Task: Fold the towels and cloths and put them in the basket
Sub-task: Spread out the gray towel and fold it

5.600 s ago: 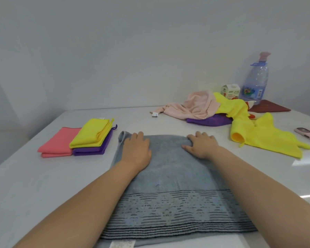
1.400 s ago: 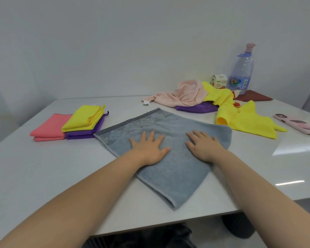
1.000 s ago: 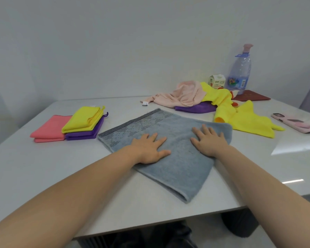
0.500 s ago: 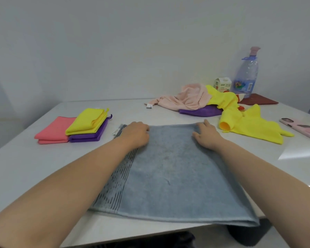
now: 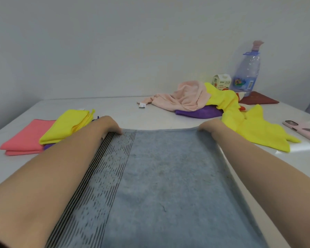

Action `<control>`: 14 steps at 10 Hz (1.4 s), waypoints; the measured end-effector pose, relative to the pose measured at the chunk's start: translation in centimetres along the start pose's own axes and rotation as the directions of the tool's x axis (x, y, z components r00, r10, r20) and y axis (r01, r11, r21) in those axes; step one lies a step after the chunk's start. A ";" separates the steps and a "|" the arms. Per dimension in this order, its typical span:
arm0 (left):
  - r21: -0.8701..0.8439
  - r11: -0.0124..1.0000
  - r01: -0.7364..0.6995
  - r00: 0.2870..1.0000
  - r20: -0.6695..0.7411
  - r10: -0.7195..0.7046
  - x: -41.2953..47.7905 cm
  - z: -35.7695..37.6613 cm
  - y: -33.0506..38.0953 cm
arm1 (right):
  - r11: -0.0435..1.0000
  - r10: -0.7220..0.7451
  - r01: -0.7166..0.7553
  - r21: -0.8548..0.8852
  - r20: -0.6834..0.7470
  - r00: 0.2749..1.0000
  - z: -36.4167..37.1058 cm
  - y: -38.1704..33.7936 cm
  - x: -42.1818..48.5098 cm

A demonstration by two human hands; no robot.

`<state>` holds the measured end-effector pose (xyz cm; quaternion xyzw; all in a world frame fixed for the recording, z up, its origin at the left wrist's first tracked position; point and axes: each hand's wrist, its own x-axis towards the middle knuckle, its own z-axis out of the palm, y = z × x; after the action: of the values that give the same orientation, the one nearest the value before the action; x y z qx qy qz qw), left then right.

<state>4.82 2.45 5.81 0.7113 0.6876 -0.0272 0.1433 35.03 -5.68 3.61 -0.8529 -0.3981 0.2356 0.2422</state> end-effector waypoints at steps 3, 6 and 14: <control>-0.089 0.995 -0.053 0.974 -0.224 0.032 4.7 -1.9 -0.6 | 0.986 -0.153 0.131 -0.099 -0.271 0.950 -0.5 -2.6 2.4; -0.392 0.830 -0.397 0.637 -0.769 -0.059 3.8 -5.4 -0.3 | 0.851 -0.308 0.519 0.086 -0.718 0.624 -3.5 -9.8 1.1; 0.040 0.735 -0.677 0.556 -0.626 0.546 -6.1 7.6 -9.2 | 0.844 -0.526 0.433 -0.317 -0.332 0.783 2.1 5.9 -8.7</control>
<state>-3.32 -5.21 -1.59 0.8570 0.4022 0.3221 -0.0093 32.10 -15.40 0.27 -0.7739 -0.5674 -0.0628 0.2742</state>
